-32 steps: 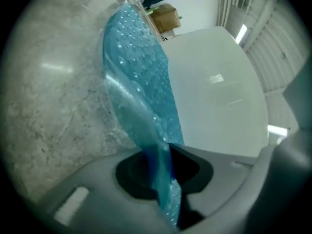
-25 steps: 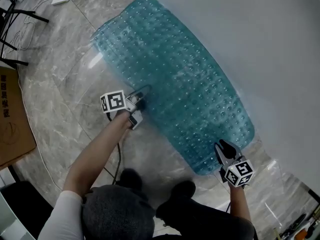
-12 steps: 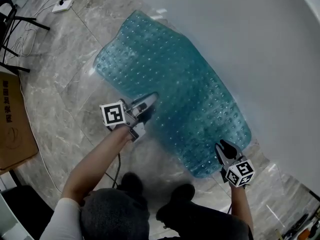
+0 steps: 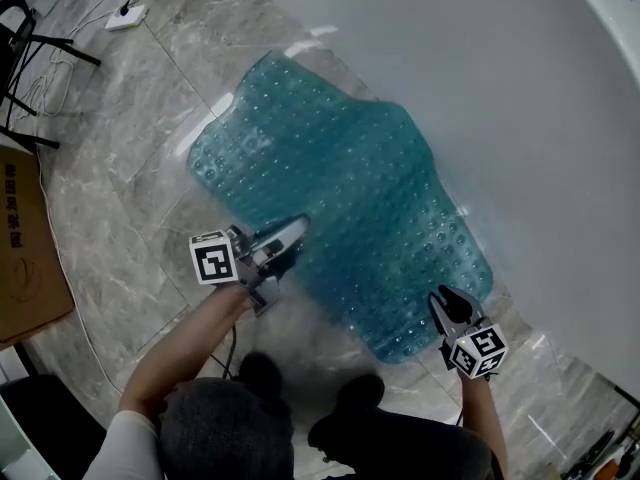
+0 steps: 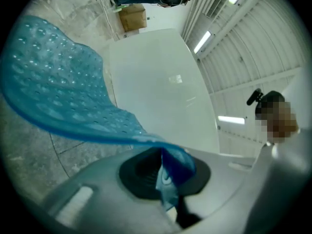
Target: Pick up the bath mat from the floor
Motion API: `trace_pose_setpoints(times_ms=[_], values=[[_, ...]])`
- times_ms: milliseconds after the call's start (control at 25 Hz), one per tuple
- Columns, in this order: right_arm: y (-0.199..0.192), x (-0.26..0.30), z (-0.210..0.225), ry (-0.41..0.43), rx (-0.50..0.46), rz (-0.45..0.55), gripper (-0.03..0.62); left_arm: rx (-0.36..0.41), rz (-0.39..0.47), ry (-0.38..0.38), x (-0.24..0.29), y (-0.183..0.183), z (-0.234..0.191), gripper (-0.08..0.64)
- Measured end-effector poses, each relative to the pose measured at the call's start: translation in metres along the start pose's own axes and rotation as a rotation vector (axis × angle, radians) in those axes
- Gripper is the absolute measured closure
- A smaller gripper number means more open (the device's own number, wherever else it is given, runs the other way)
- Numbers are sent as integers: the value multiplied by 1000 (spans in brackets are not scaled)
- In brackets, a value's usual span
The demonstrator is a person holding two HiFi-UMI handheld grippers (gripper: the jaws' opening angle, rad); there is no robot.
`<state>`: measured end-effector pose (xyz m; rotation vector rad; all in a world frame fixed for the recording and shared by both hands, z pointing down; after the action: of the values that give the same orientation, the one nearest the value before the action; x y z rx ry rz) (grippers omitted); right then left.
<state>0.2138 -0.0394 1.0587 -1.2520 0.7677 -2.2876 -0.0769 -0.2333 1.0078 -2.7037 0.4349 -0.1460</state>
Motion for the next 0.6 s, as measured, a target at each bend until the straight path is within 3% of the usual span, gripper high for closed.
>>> trace_pose_setpoints(times_ms=[280,600], values=[[31,-23,-1,-10,-21,38,473,53,-45,-67,-5,-1,59,545],[63,-38,-17,8,78,38,449,27,-62,-72,-1,0,113,546]])
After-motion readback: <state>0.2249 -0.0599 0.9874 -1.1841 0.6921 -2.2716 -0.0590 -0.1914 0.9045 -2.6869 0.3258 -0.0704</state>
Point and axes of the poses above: the fingertips, and each gripper's own axes: x forward along the fingers, z to its right, y out of its top, the point moved 4 cm from there along -x, backward along the fingers, and after that the axes turned 5 degrees about x, right-handed, at the moved point
